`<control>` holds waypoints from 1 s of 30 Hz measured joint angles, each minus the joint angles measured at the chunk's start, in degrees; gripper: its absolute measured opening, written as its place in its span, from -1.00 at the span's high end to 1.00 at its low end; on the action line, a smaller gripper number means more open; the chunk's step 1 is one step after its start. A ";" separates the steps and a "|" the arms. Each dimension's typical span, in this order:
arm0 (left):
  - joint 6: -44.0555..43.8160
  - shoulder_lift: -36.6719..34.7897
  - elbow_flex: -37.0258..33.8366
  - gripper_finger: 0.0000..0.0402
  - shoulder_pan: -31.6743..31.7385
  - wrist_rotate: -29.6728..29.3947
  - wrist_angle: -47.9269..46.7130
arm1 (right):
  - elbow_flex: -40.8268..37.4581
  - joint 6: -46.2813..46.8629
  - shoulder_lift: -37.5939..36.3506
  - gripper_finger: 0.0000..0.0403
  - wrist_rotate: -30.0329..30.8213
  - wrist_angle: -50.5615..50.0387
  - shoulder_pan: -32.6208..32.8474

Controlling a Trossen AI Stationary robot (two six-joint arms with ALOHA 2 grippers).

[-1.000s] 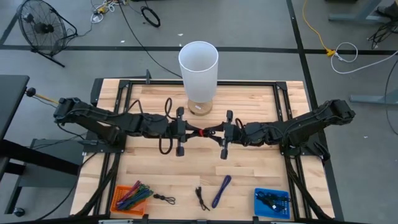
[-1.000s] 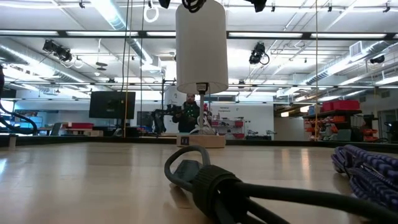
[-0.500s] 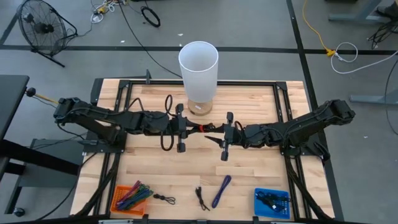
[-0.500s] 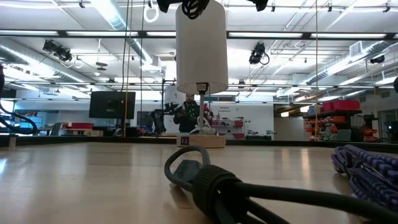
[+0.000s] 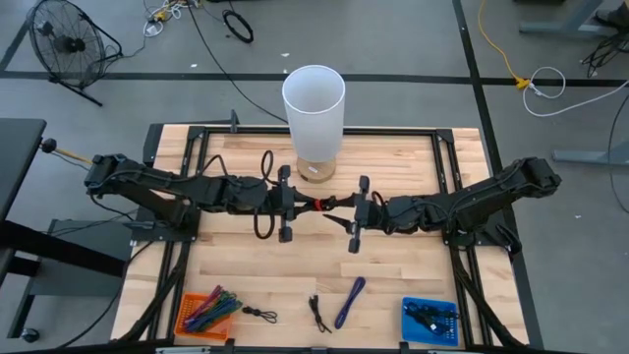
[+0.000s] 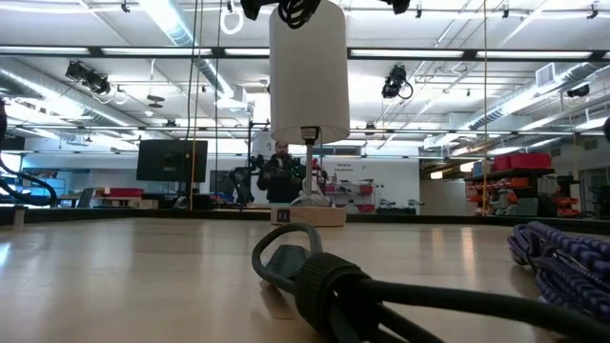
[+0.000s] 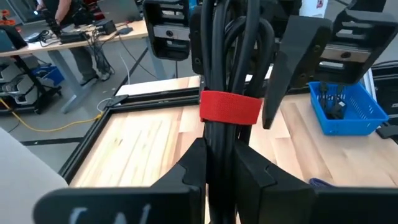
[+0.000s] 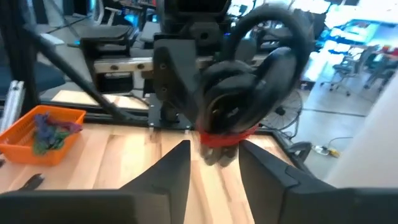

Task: Pick & Place USB Port
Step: Put the black charger cable into the blue bin

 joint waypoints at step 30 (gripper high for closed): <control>-0.04 0.13 -0.04 0.06 -0.04 0.46 -1.04 | 0.00 -3.96 -0.86 0.88 2.64 7.74 -0.26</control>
